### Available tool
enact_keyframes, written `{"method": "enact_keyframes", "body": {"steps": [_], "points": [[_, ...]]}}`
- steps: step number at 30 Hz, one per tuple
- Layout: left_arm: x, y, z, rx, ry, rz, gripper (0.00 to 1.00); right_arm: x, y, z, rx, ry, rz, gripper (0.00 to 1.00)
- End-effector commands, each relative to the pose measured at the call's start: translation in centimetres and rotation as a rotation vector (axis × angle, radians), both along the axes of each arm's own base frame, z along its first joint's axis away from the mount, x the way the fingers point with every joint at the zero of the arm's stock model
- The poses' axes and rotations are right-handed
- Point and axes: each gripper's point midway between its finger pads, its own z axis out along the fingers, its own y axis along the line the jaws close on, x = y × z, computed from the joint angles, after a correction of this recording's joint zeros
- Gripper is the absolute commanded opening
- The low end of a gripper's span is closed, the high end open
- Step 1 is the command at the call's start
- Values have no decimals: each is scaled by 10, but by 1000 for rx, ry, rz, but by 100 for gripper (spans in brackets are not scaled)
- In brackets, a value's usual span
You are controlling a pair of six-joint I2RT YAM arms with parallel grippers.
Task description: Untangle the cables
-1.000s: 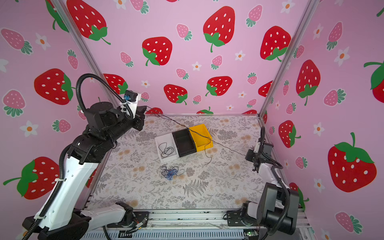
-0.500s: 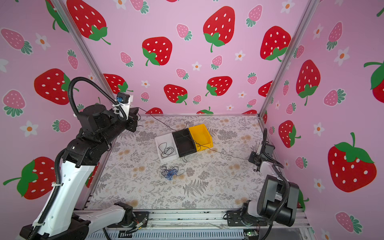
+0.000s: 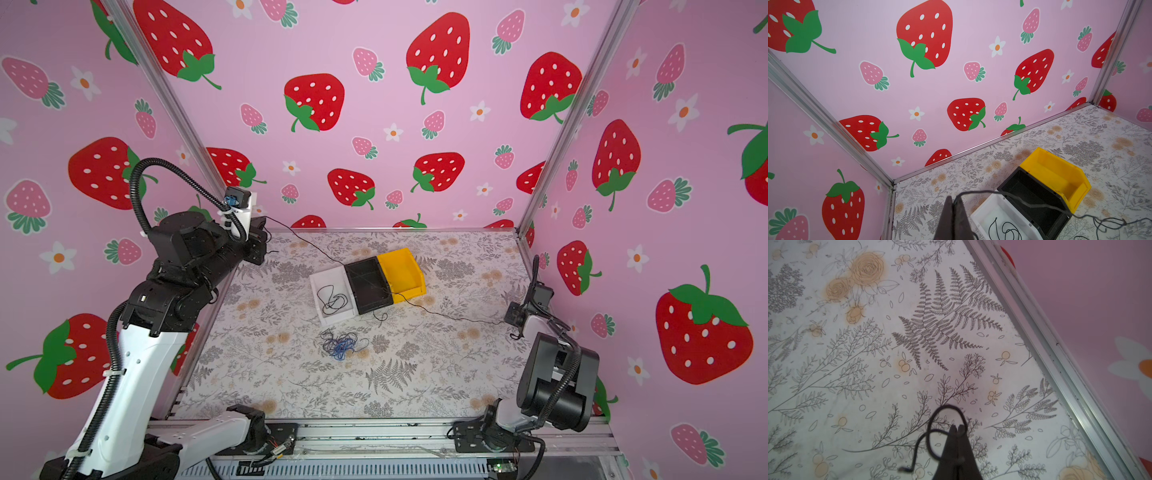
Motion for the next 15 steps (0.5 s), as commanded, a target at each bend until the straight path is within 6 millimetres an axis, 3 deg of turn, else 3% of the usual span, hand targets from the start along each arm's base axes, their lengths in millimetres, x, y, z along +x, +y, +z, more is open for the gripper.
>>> {"method": "enact_keyframes", "body": {"steps": [1, 4, 8, 12, 15], "points": [[1, 1, 5, 22, -15, -5, 0, 10, -20, 16, -83, -34, -34, 0], [-1, 12, 14, 51, -45, 51, 0, 13, -29, 9, -70, 10, -65, 0], [0, 8, 8, 42, -25, 29, 0, 15, -32, 6, -72, -4, -84, 0], [1, 16, 9, 83, -38, 69, 0, 10, -53, 5, -109, 18, -142, 0], [1, 20, 12, 93, -46, 85, 0, 10, -59, -6, -75, 27, -158, 0]]}}
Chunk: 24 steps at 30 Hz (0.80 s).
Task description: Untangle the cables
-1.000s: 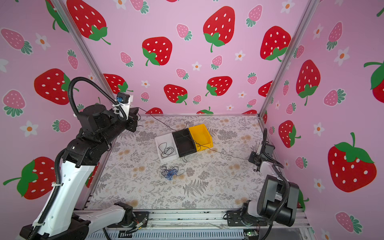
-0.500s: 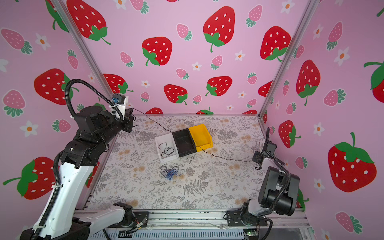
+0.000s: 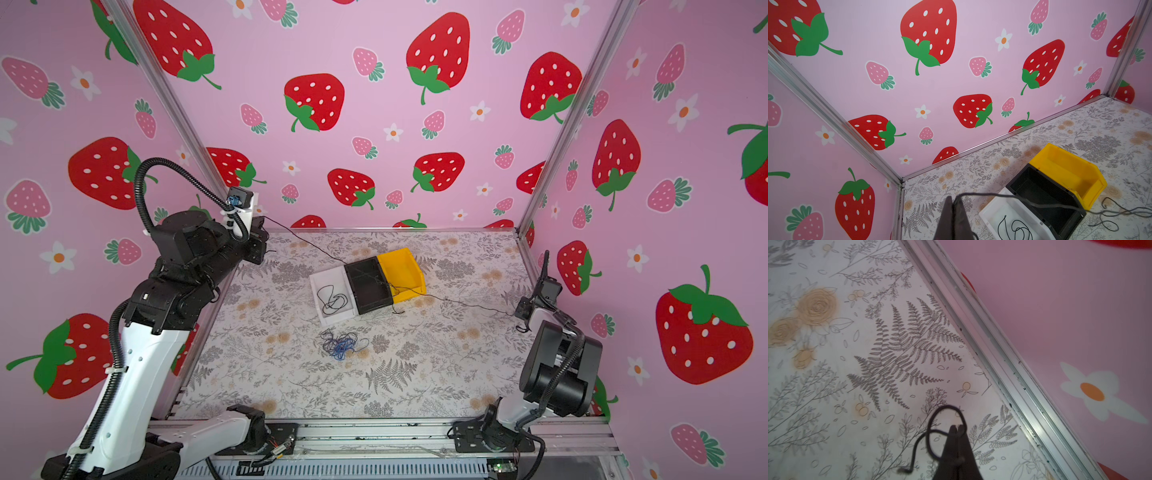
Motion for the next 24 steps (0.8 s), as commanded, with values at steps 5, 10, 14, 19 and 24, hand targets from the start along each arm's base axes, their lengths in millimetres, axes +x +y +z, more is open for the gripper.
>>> {"method": "enact_keyframes", "body": {"steps": [5, 10, 14, 19, 24], "points": [[-1, 20, 15, 39, -46, 71, 0, -1, -15, -21, 4, 67, -39, 0], [-1, 28, 19, 51, -59, 103, 0, 1, -16, -18, -5, 56, -34, 0], [0, 32, 20, 58, -62, 122, 0, 2, -13, -24, 15, 70, -20, 0], [-7, 8, 21, -32, -45, -9, 0, 14, 23, -15, 83, 27, 104, 0], [-12, -39, 6, -132, 35, -211, 0, 18, 83, -9, 76, 52, 274, 3]]}}
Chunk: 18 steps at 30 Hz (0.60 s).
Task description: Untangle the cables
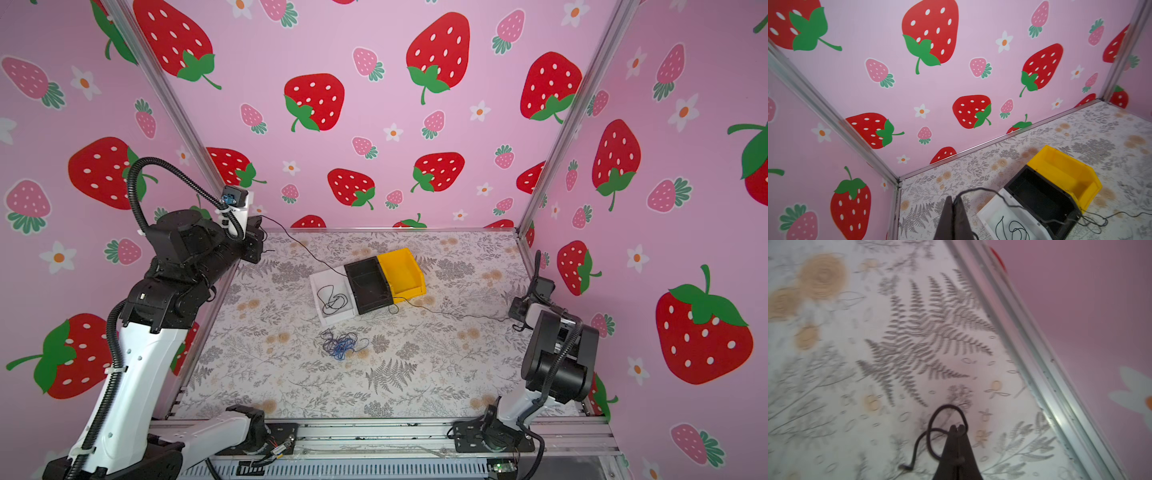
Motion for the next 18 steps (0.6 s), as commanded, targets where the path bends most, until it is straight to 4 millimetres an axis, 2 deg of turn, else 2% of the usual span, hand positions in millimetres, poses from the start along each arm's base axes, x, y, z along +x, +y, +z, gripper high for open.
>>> {"method": "enact_keyframes", "body": {"steps": [1, 5, 7, 9, 13, 16, 18], "points": [[-11, -35, 7, -80, 21, -159, 0, -3, 37, 6, 23, 9, 115, 3], [-23, -57, 18, -123, 17, -252, 0, -11, 45, 6, 42, 13, 126, 12], [-30, -66, 22, -128, 10, -285, 0, -13, 47, 7, 46, 11, 130, 27], [-35, -75, 23, -131, 9, -311, 0, -14, 51, 12, 58, 3, 140, 38], [-42, -90, 24, -127, 3, -340, 0, -11, 66, 32, 54, -51, 196, 55], [-43, -100, 28, -126, -4, -352, 0, -7, 76, 53, 25, -97, 232, 62], [-44, -110, 31, -115, -12, -374, 0, -4, 94, 72, 32, -160, 308, 67]]}}
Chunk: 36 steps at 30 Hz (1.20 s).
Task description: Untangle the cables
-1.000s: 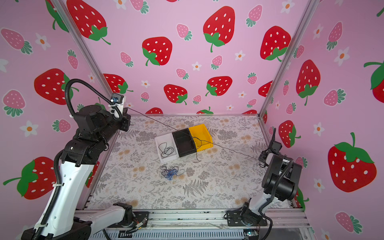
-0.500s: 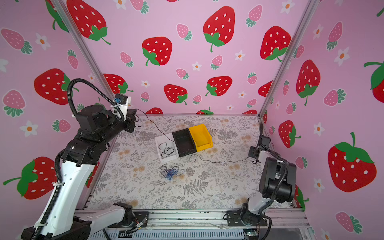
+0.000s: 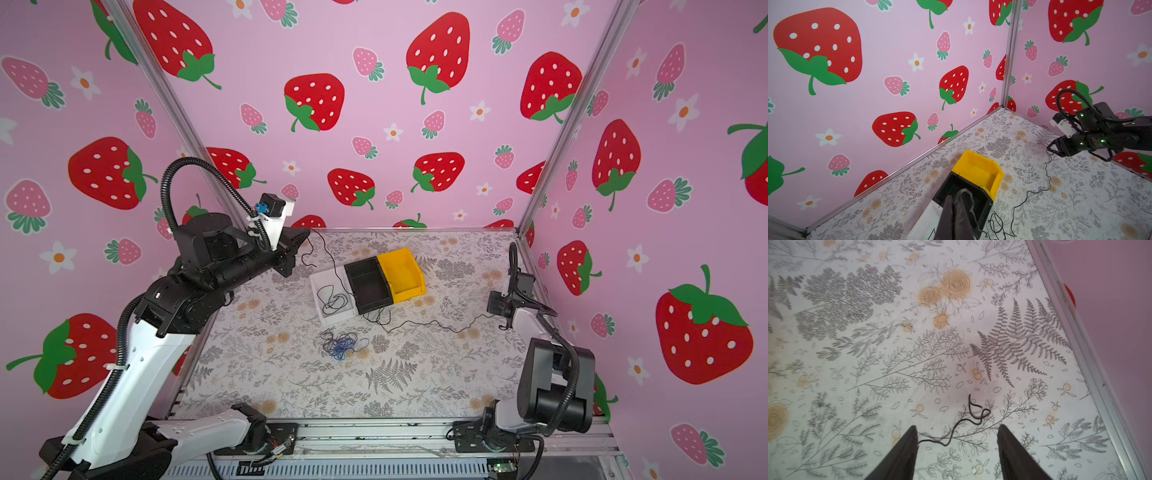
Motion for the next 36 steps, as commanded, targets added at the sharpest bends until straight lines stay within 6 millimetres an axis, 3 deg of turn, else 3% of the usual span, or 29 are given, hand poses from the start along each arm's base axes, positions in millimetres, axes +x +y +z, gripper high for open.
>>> {"method": "enact_keyframes", "body": {"steps": [1, 5, 7, 11, 17, 22, 31, 33, 36], "points": [[-6, -10, 29, -15, -74, -12, 0, 2, 31, 31, 20, -89, 136, 67], [-6, -26, 38, -5, -103, -35, 0, -14, 109, 60, 132, -223, 457, 66], [-4, -32, 40, -2, -109, -38, 0, -32, 144, 61, 158, -236, 566, 65], [-3, -45, 49, -1, -136, -50, 0, -79, 213, 52, 215, -241, 831, 65], [-2, -59, 57, -3, -158, -68, 0, -121, 274, 27, 230, -181, 1076, 63], [-2, -67, 60, -6, -166, -78, 0, -130, 306, -1, 176, -112, 1186, 63], [-3, -67, 70, -10, -186, -72, 0, -114, 340, -12, 218, -101, 1250, 60], [-4, -65, 73, -13, -193, -67, 0, -107, 340, -21, 194, -67, 1229, 51], [-5, -60, 78, -1, -211, -50, 0, -99, 334, -34, 136, -13, 1189, 21]]}}
